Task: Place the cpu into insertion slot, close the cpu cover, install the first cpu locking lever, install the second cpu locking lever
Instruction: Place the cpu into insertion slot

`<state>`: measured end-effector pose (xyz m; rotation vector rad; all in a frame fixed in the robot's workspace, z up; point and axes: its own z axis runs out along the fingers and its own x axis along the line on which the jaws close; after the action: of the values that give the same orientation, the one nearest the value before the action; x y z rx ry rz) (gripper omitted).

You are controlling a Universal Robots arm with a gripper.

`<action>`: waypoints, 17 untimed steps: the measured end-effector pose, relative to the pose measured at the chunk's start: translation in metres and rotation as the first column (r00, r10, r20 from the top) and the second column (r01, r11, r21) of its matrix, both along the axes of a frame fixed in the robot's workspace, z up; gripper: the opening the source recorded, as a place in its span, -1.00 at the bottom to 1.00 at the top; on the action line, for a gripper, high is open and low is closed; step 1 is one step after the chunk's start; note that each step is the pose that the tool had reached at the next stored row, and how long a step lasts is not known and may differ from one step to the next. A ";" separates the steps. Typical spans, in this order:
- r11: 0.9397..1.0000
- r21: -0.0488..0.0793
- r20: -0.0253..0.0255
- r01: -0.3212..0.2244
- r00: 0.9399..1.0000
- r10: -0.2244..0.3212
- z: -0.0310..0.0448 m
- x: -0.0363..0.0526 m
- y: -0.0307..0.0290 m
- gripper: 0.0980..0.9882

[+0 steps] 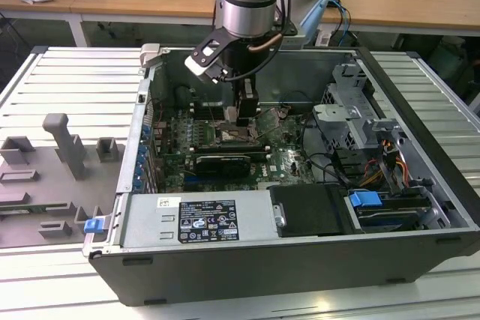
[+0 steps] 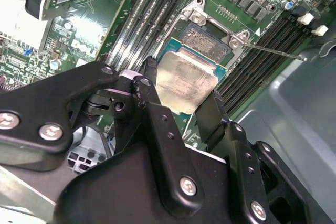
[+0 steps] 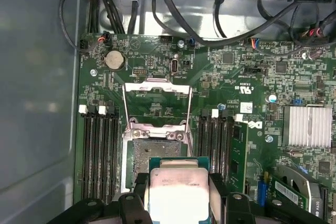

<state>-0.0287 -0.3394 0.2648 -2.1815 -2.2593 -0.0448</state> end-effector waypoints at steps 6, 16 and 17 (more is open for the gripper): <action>1.000 0.000 -0.007 0.000 1.000 0.000 -0.0047 0.0000 0.0050 0.00; 1.000 -0.003 -0.016 0.000 1.000 0.000 -0.0134 0.0003 0.0175 0.00; 1.000 -0.003 -0.018 0.000 1.000 0.000 -0.0145 0.0004 0.0178 0.00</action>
<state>-0.0284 -0.3216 0.2503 -2.1744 -2.2518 -0.0224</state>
